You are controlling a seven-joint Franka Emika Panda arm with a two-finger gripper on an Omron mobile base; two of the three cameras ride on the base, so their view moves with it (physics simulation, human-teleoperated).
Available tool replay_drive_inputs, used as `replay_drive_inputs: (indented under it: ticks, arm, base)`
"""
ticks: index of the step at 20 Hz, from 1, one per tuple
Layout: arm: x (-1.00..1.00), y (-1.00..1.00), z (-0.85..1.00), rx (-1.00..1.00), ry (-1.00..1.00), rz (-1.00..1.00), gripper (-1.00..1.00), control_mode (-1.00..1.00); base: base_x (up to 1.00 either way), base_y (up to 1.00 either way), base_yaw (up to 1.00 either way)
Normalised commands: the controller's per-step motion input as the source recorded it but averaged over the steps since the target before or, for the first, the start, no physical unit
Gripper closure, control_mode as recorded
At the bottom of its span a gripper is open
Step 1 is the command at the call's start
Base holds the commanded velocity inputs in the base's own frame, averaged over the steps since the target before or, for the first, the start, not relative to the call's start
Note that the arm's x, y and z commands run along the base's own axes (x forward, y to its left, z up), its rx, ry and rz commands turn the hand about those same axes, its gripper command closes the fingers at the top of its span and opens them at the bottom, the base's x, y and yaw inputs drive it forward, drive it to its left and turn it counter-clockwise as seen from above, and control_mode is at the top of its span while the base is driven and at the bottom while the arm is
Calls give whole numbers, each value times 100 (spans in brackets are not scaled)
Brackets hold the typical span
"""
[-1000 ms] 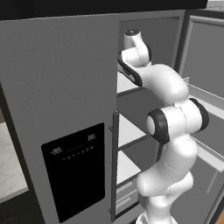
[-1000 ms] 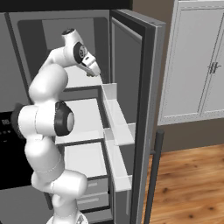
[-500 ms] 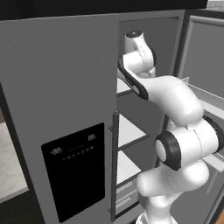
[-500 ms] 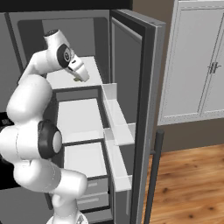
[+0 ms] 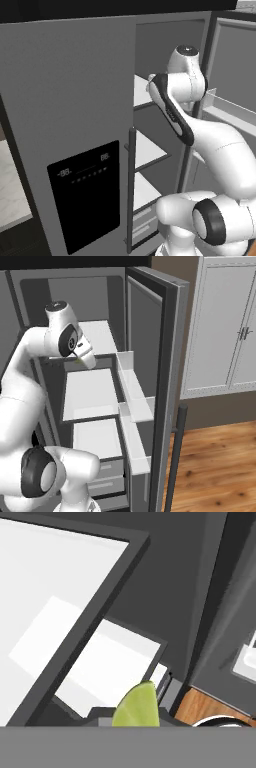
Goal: Grab the garlic and lemon wedge from the fridge, place them in the blender, close the lid, and turn on the blender to create a marinade.
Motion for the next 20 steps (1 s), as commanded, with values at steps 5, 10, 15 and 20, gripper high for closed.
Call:
replay_drive_inputs:
  ticks: [5,10,15,20]
  arm:
    - [-100,0,0,3,0,1,100,-100]
    - [-100,1,0,0,-10,2,100,-100]
    - [-48,-1,0,0,-7,0,100,-100]
    - [-10,0,0,0,0,0,100,-100]
  base:
    - [0,0,0]
    - [0,0,0]
    - [0,0,0]
    - [0,0,0]
